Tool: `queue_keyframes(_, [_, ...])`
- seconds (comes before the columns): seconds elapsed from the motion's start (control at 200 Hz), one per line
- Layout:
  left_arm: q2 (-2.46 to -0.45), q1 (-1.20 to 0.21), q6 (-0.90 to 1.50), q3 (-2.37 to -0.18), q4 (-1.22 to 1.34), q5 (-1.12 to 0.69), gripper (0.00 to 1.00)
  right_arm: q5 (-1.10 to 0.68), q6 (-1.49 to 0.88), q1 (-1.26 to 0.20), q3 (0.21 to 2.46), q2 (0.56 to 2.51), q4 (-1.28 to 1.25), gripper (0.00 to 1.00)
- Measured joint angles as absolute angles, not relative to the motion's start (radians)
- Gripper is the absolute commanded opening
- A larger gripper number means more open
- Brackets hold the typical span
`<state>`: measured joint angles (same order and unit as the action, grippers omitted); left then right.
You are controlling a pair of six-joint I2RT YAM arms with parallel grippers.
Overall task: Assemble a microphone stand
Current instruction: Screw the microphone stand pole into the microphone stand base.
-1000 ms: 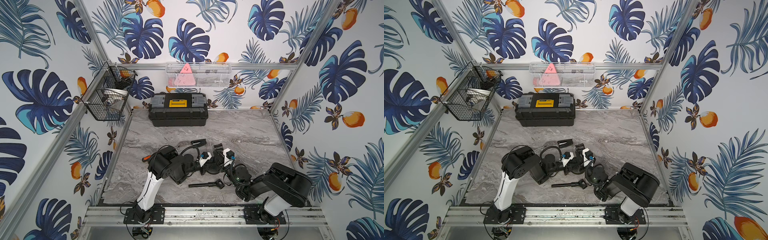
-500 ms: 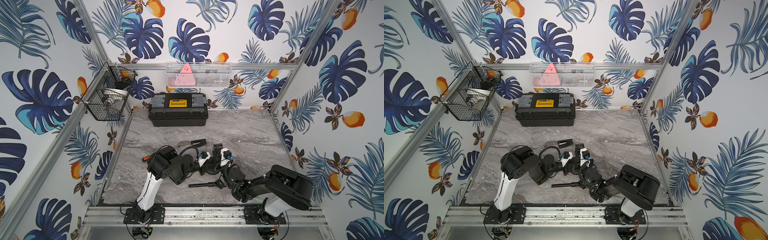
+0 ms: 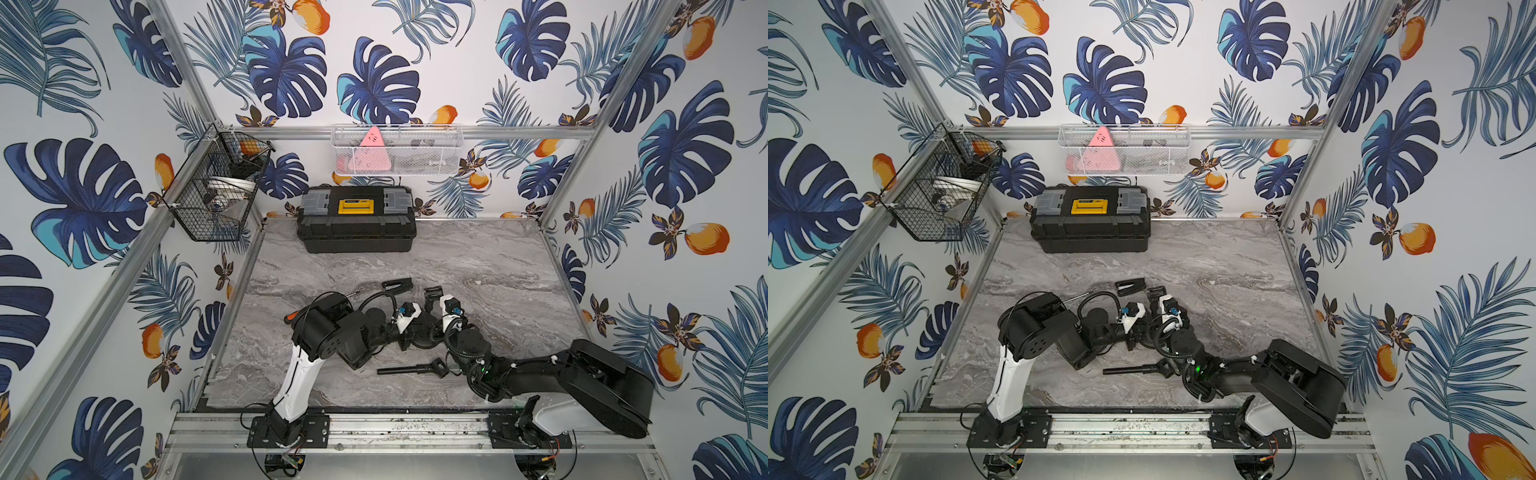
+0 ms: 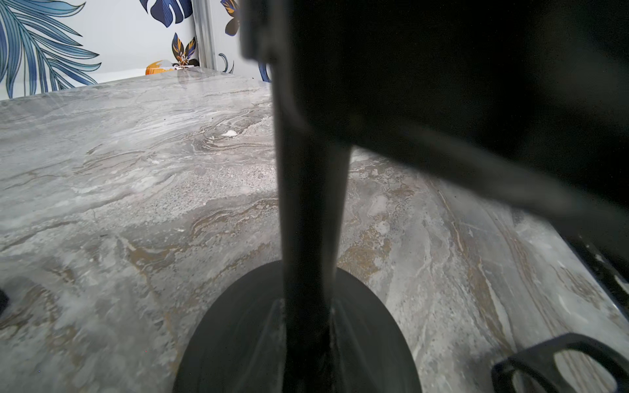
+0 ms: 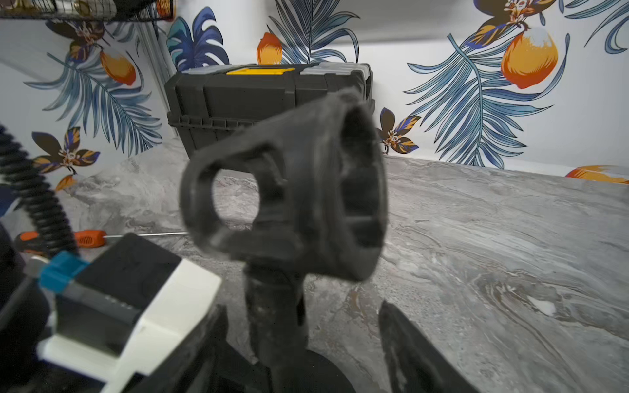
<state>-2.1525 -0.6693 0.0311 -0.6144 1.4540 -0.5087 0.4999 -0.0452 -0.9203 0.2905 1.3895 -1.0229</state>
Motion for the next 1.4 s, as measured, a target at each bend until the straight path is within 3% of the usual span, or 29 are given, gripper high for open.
queue_keyframes(0.25, [-2.152, -0.672, 0.027, -0.616, 1.447, -0.500, 0.11, 0.052, -0.041, -0.700, 0.242, 1.187, -0.813, 0.68])
queue_keyframes(0.465, [-2.149, -0.672, 0.024, -0.616, 1.443, -0.497, 0.12, -0.274, 0.017, -0.537, 0.263, 1.172, -0.718, 0.63])
queue_keyframes(0.691, [-2.149, -0.672, 0.024, -0.616, 1.443, -0.498, 0.12, -0.509, 0.077, -0.434, 0.371, 1.243, -0.663, 0.63])
queue_keyframes(0.926, [-2.149, -0.672, 0.023, -0.616, 1.442, -0.498, 0.12, -0.632, 0.131, -0.398, 0.493, 1.340, -0.600, 0.60])
queue_keyframes(1.216, [-2.151, -0.672, 0.023, -0.620, 1.440, -0.498, 0.12, -0.723, 0.159, -0.390, 0.543, 1.394, -0.573, 0.35])
queue_keyframes(1.291, [-2.154, -0.672, 0.024, -0.624, 1.440, -0.498, 0.13, -0.740, 0.159, -0.390, 0.542, 1.399, -0.577, 0.21])
queue_keyframes(1.351, [-2.156, -0.670, 0.030, -0.627, 1.444, -0.498, 0.15, -0.735, 0.187, -0.389, 0.540, 1.406, -0.601, 0.04])
queue_keyframes(1.401, [-2.157, -0.669, 0.035, -0.628, 1.446, -0.497, 0.20, -0.734, 0.190, -0.384, 0.533, 1.409, -0.628, 0.00])
